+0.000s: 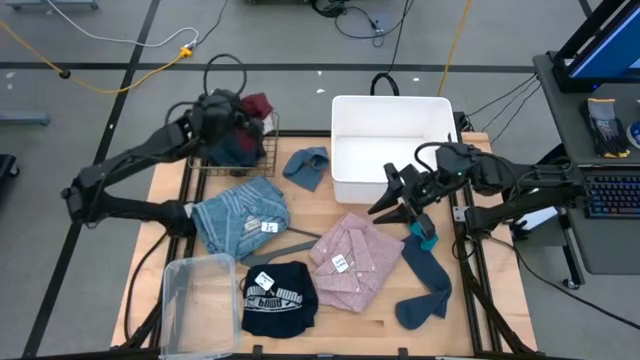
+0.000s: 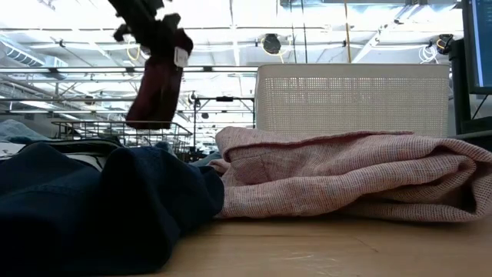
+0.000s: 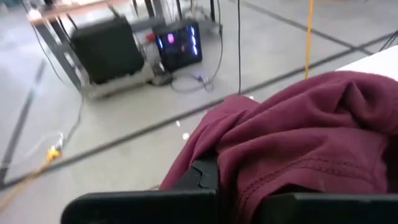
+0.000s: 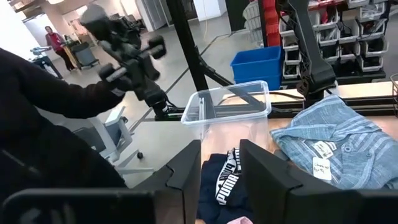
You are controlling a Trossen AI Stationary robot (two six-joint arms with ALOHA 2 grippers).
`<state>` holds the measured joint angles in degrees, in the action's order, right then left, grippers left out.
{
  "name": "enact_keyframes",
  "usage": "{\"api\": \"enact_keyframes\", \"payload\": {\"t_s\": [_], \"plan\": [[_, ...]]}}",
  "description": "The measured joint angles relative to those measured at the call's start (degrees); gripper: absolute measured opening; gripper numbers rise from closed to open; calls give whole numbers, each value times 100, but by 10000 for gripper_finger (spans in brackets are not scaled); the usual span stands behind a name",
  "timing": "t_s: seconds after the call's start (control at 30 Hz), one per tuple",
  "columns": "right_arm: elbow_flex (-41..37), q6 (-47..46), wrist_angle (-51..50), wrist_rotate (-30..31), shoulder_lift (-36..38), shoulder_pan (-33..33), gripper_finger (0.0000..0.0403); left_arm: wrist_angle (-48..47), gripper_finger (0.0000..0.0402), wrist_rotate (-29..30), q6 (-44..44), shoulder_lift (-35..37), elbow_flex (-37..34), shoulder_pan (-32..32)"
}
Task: Pick & Place Cloths
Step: Put the red underwear into the black basket
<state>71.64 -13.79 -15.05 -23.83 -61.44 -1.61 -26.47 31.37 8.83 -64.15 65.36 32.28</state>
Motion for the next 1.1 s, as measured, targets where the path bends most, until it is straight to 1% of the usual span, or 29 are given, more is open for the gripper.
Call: {"api": "enact_keyframes", "payload": {"t_s": [0.13,0.2,0.33,0.47,0.67,0.8,0.97,1.03,1.1], "plan": [[0,-1,9,1,-8,0,94,-91,0,-792,237,-373,0,617],[0,-14,12,11,-8,0,93,-247,0,-1059,339,-543,0,859],[0,-44,13,294,-12,0,93,-898,0,-1198,554,-793,0,1228],[0,-45,15,301,-10,2,92,-1335,0,-1407,669,-913,-7,1396],[0,-45,16,314,-10,2,89,-1461,0,-1858,669,-1163,-35,1429],[0,-47,18,318,-12,2,89,-1466,1,-2086,648,-1473,-35,1426],[0,-49,18,318,-12,2,89,-1663,1,-2091,640,-1872,-35,1515],[0,-49,18,318,-12,2,89,-1808,1,-2085,730,-1991,-35,1626],[0,-49,18,318,-12,2,89,-1997,1,-1958,943,-2029,-35,1753]]}}
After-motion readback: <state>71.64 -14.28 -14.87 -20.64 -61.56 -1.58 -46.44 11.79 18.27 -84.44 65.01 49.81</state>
